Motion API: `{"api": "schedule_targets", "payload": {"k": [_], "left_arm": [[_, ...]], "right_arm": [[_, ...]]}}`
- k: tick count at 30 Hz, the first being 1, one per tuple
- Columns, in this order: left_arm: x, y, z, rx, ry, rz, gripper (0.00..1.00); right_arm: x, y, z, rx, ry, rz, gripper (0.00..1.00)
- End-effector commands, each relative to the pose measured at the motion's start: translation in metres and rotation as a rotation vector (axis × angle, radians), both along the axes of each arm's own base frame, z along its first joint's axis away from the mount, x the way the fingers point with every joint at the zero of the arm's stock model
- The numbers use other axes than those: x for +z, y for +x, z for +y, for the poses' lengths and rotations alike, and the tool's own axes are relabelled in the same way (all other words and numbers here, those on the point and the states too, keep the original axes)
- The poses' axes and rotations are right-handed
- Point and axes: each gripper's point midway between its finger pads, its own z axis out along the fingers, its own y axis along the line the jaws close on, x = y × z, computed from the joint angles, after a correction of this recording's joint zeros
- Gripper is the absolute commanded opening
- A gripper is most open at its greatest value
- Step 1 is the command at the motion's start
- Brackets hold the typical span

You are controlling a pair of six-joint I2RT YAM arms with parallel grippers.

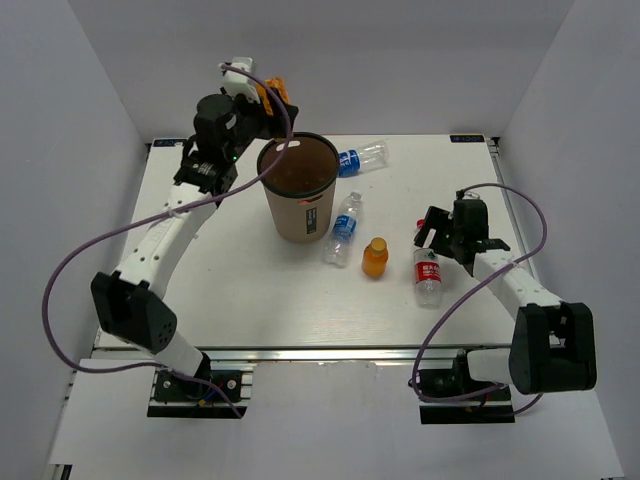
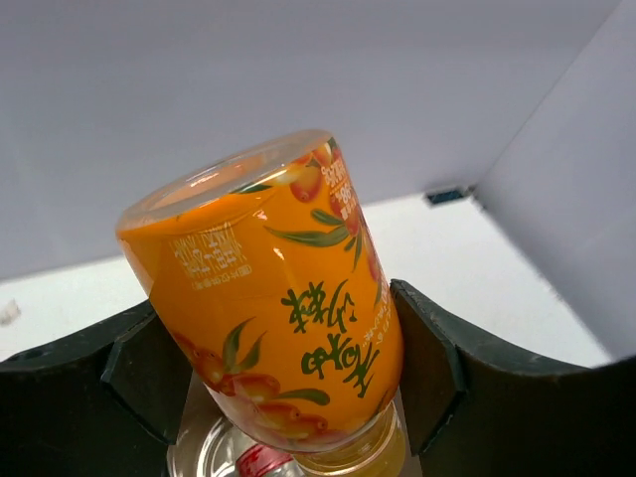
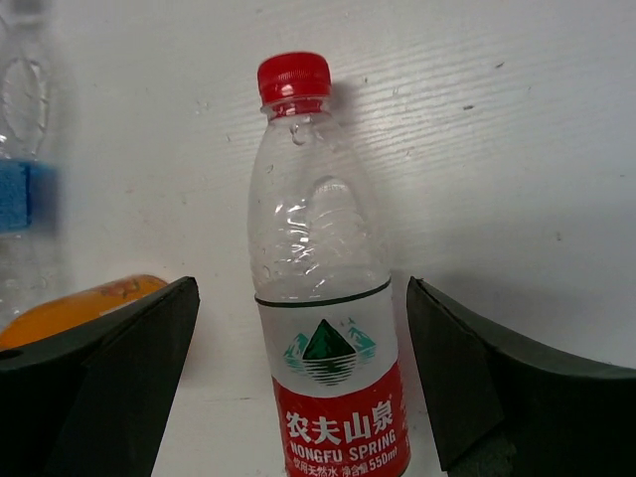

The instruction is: Put the plastic bottles in the bin

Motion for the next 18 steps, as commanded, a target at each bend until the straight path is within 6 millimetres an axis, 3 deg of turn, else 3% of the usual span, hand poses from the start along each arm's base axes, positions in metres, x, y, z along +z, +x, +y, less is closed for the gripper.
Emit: {"api": "schedule_targets", "payload": {"k": [1,6,9,12,17,18], "left_arm": [[-0.01,0.0,-0.01,-0.017,0.039,0.005,0.68],[-0.032,0.0,-0.017,-0.042,0.076,0.028,0.97],[-0.036,-0.001,-0.018,-0.046,0.085,0.032,0.98],[-0.031,-0.002,-0.016,-0.043,0.09,0.026,0.98],[-0.014,-0.006,0.0,0.035,0.063,0.011,0.98],[-0.012,-0.007,0.003,0.052,0.062,0.009,0.98]], "right_arm": [[-0.005,0.009,0.012,0.055,0.056,-0.018,0.89],[-0.022,0.017,0.016,0.067,0.064,0.009,0.89],[-0.027,0.018,0.016,0.07,0.064,0.021,0.86],[-0.019,0.025,0.013,0.057,0.046,-0.02,0.78],[-0.006,0.033,0.0,0.009,-0.01,-0.057,0.34],[-0.007,0.031,-0.001,0.008,-0.014,-0.044,0.31]]}}
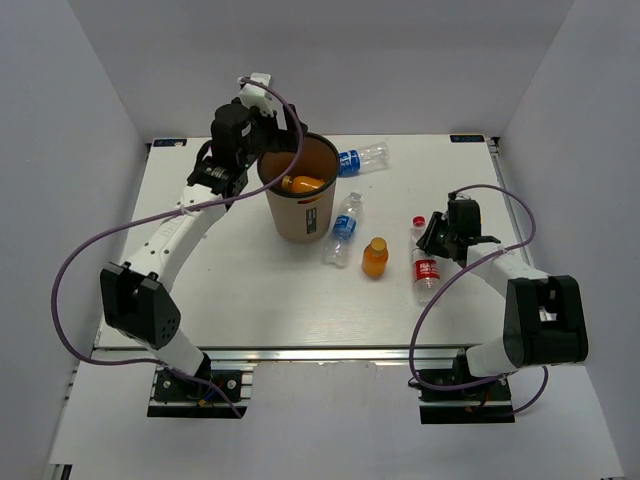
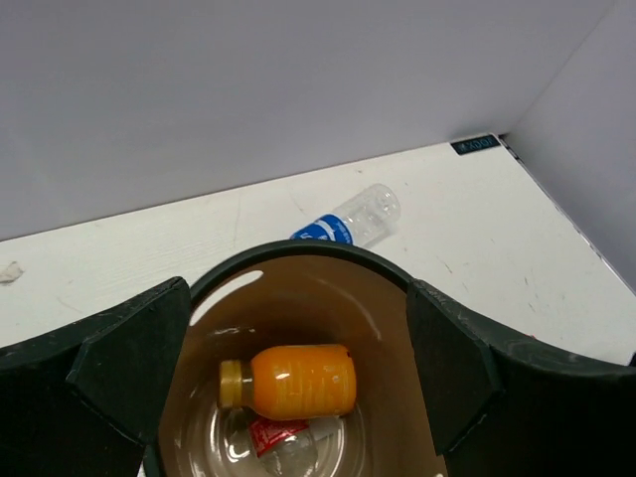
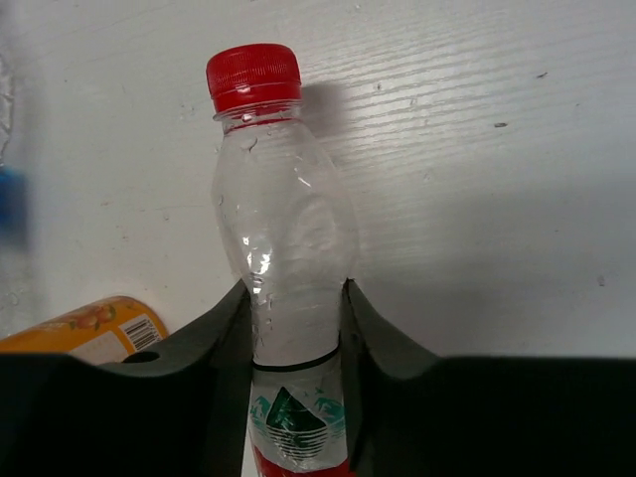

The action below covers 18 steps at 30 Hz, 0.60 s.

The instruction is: Put the plastic bottles in the bin

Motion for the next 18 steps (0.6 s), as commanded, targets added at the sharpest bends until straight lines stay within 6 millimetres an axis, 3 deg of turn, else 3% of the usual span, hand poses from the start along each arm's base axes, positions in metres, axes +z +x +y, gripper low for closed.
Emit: {"api": "schedule_targets", "payload": {"k": [1,3,4,6,10,11,12,13,17,18], "left_arm": [[0.056,-0.021,0.032,0.124,-0.045,-0.105,0.98],[0.059,-0.025,0.046,0.189,-0.051,-0.113,0.98],[0.051,-0.027,0.053,0.223,-0.044,-0.101,0.98],[0.058,-0.038,0.076,0.318,-0.06,-0.12,0.98],[0.047,-0.05,0.123,0.44,-0.12,-0.073,0.98],[0.037,-0.055,0.133,0.459,-0.13,-0.048,0.98],[0.029,-0.055,0.14,0.452,-0.15,-0.03,0.98],[0.01,-0.052,0.163,0.497,-0.175,0.002,0.98],[-0.023,-0.054,0.199,0.559,-0.235,0.084,0.98],[-0.039,-0.056,0.202,0.565,-0.236,0.12,0.98]], "right_arm": [[0.033,0.02,-0.009,-0.035,-0.032,-0.1,0.26],[0.04,0.024,-0.01,-0.029,-0.041,-0.114,0.22],[0.048,0.027,-0.01,-0.03,-0.046,-0.125,0.22],[0.06,0.032,-0.011,-0.017,-0.057,-0.155,0.18],[0.112,0.047,-0.003,0.045,-0.051,-0.291,0.17],[0.144,0.056,0.001,0.066,-0.04,-0.379,0.17],[0.161,0.059,0.009,0.118,-0.037,-0.43,0.17],[0.199,0.063,0.024,0.195,0.005,-0.531,0.17],[0.278,0.061,0.073,0.429,0.054,-0.756,0.17],[0.319,0.061,0.083,0.469,0.049,-0.853,0.17]]}}
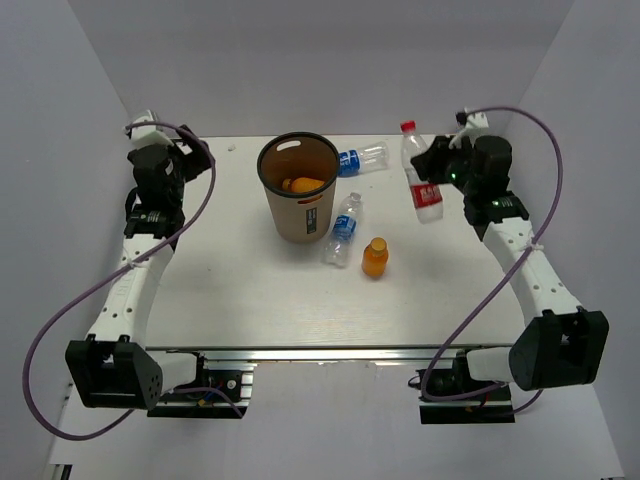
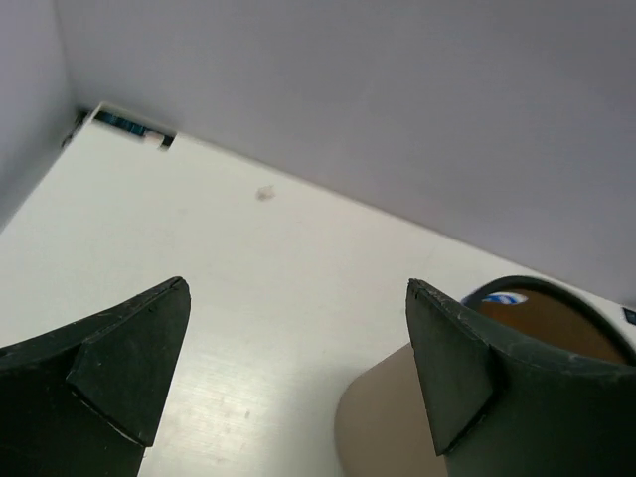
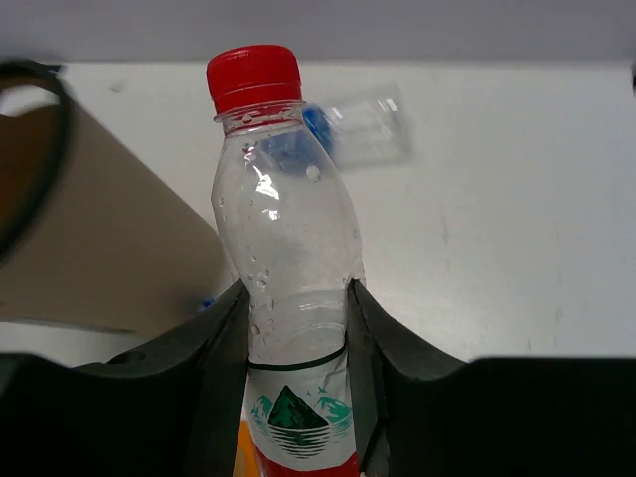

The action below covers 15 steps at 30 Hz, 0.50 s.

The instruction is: Put the plastic bottles in the bin

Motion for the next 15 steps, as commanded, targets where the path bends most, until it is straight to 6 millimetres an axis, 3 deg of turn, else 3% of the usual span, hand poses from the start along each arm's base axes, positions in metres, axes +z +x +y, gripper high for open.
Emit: {"api": "schedule_targets", "payload": {"k": [1,2,3,4,8,11,15], "left_arm": [[-0.046,-0.003,0.007,-0.008,-0.102,0.109,0.98],[-0.055,-0.004,0.009,-0.002,-0.121,0.124,0.98],[-0.062,-0.005,0.009,-0.003,-0.13,0.138,0.98],[-0.077,-0.007,0.011,0.002,-0.14,0.168,0.98],[-0.097,-0.016,0.013,0.014,-0.154,0.209,0.98],[-0.103,-0.023,0.013,0.017,-0.157,0.22,0.98],[-0.104,-0.032,0.012,0.005,-0.146,0.211,0.98]], "right_arm": [[0.132,-0.01,0.059,0.276,-0.001,-0.381,0.17],[0.143,-0.014,0.084,0.349,-0.025,-0.421,0.18],[0.159,-0.017,0.097,0.38,-0.027,-0.461,0.18],[0.184,-0.024,0.125,0.451,-0.022,-0.528,0.19],[0.225,-0.04,0.185,0.63,0.063,-0.668,0.2],[0.232,-0.039,0.22,0.703,0.127,-0.737,0.22],[0.218,-0.027,0.256,0.781,0.16,-0.738,0.28]]}}
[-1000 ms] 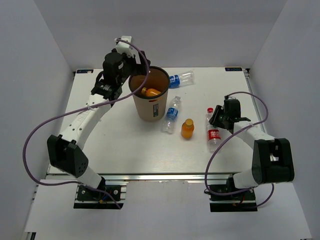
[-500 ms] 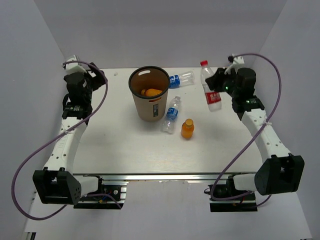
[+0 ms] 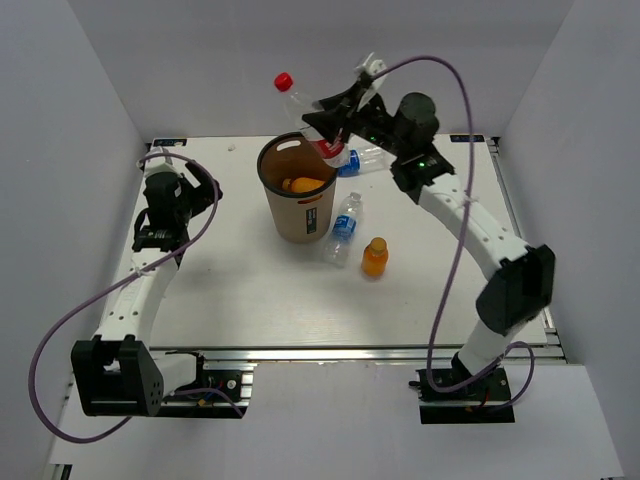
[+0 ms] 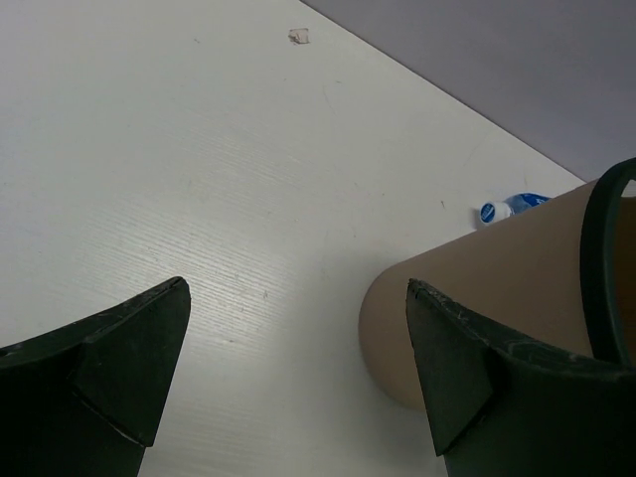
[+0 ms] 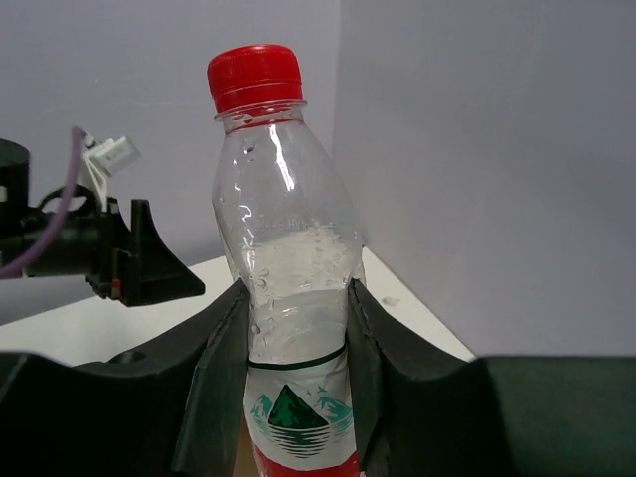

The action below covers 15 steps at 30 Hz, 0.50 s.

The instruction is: Put the plastic bottles in the bin

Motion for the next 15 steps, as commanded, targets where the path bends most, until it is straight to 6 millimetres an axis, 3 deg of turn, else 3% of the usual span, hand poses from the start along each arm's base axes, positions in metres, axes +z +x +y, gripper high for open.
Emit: {"api": "schedule_targets", "payload": {"k": [1,2,4,8,9,12,13,15], "left_arm": [[0.022,-0.01,0.0,-0.013,-0.002,-0.07,0.98],[0.02,-0.012,0.0,-0.012,0.001,-0.067,0.98],[0.025,-0.016,-0.001,-0.023,0.006,-0.084,0.98],[0.031,-0.02,-0.006,-0.052,0.001,-0.114,0.98],[0.032,-0.021,-0.009,-0.064,-0.001,-0.12,0.98],[0.031,-0.023,-0.012,-0.085,-0.005,-0.121,0.98],[0.032,-0.023,-0.013,-0.094,-0.003,-0.12,0.98],[0.035,-0.022,-0.019,-0.133,-0.002,-0.116,0.98]], "right_arm": [[-0.004,0.011,0.032,0.089,0.029,-0.042,0.31],[-0.002,0.014,0.035,0.095,0.031,-0.04,0.32],[-0.027,0.026,0.05,0.119,0.004,0.0,0.34],[-0.046,0.034,0.064,0.144,-0.014,0.031,0.4],[-0.051,0.034,0.066,0.153,-0.021,0.041,0.44],[-0.057,0.034,0.065,0.141,-0.027,0.052,0.73],[-0.057,0.034,0.064,0.133,-0.027,0.056,0.89],[-0.055,0.035,0.059,0.1,-0.023,0.059,0.89]]}}
